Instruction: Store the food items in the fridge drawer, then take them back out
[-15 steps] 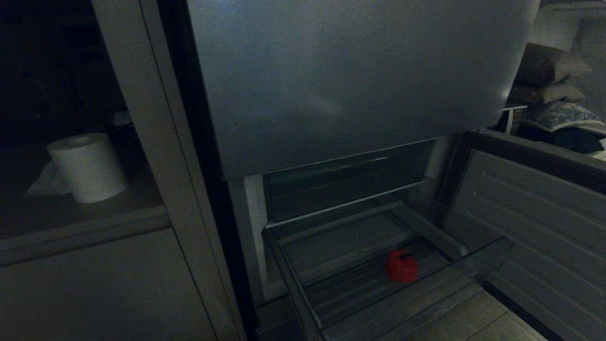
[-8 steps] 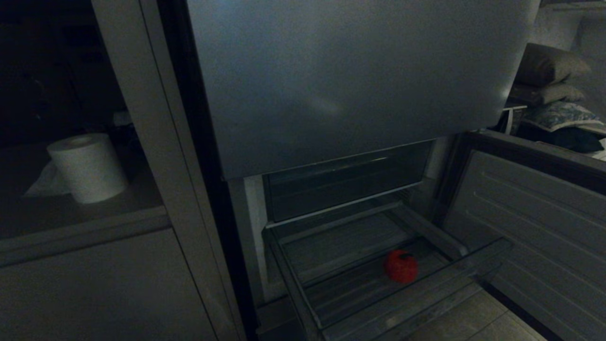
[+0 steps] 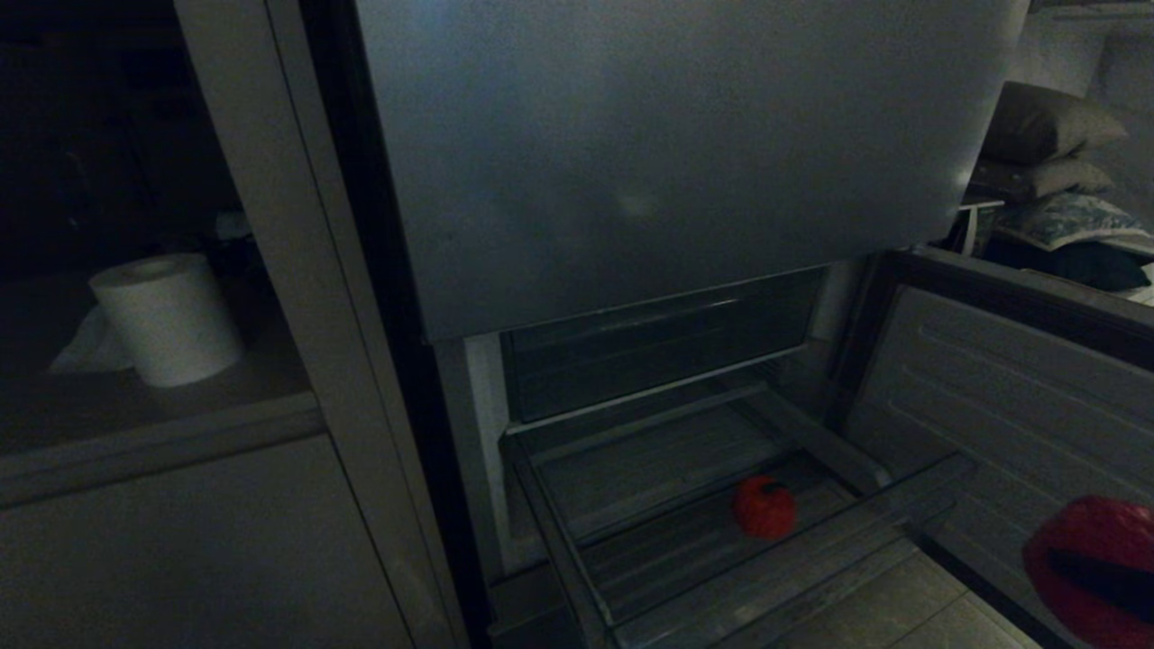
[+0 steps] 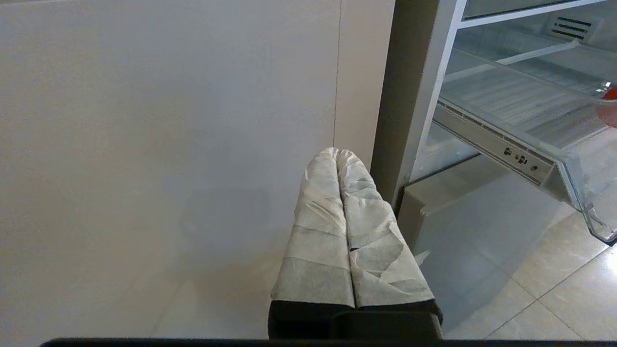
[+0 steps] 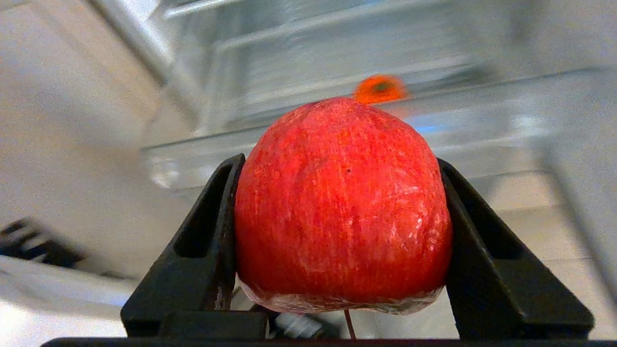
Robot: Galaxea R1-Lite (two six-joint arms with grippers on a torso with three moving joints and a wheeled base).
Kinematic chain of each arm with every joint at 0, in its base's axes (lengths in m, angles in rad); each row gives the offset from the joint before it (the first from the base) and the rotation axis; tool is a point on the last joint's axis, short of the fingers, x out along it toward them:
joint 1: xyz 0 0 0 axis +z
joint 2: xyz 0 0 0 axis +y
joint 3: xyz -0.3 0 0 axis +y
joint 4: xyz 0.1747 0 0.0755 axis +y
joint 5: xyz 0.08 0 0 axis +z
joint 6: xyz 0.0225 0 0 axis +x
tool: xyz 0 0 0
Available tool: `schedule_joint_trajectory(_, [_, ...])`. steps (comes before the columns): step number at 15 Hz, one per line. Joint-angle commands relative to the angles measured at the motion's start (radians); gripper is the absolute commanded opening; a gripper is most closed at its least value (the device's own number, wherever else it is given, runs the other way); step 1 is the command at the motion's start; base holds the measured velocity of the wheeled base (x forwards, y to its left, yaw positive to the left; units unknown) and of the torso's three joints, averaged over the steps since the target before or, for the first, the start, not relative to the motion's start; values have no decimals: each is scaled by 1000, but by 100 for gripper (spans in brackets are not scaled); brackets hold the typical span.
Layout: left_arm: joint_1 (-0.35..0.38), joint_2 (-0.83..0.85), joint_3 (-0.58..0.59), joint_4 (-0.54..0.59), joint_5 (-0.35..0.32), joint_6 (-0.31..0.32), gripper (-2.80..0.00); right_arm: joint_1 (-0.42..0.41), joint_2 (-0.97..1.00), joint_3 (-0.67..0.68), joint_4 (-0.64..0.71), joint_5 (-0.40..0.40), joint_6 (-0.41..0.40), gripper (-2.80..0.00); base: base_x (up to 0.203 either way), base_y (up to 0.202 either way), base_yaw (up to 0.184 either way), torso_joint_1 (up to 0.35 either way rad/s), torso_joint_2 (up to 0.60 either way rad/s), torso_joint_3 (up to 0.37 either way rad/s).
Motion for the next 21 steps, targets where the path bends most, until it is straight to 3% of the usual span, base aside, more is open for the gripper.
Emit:
schedule_joint_trajectory(1, [0,0,0,0,0,0,-280,25,280,-47,-38,27,3,-280,0,0,0,0,0,0])
schedule_joint_trajectory(7, [0,0,0,0,0,0,-280,132,692,-105,-341,53,16,-280,0,0,0,0,0,0])
schedule_joint_trajectory(13, [0,0,0,0,0,0,-280,269,934,-141,-659,-8,64,-280,0,0,0,0,0,0])
schedule_joint_trajectory(17, [0,0,0,0,0,0,-280,319,969,-164,-696,-19,68,-280,0,0,0,0,0,0])
schedule_joint_trajectory(18, [0,0,0,0,0,0,-280,324,972,-165,-696,-19,68,-57,0,0,0,0,0,0])
schedule_joint_trajectory(19, [0,0,0,0,0,0,-280,326,980,-169,-698,-21,68,0,0,0,0,0,0,0])
schedule_joint_trajectory(21, [0,0,0,0,0,0,-280,343,1005,-189,-699,-60,70,0,0,0,0,0,0,0])
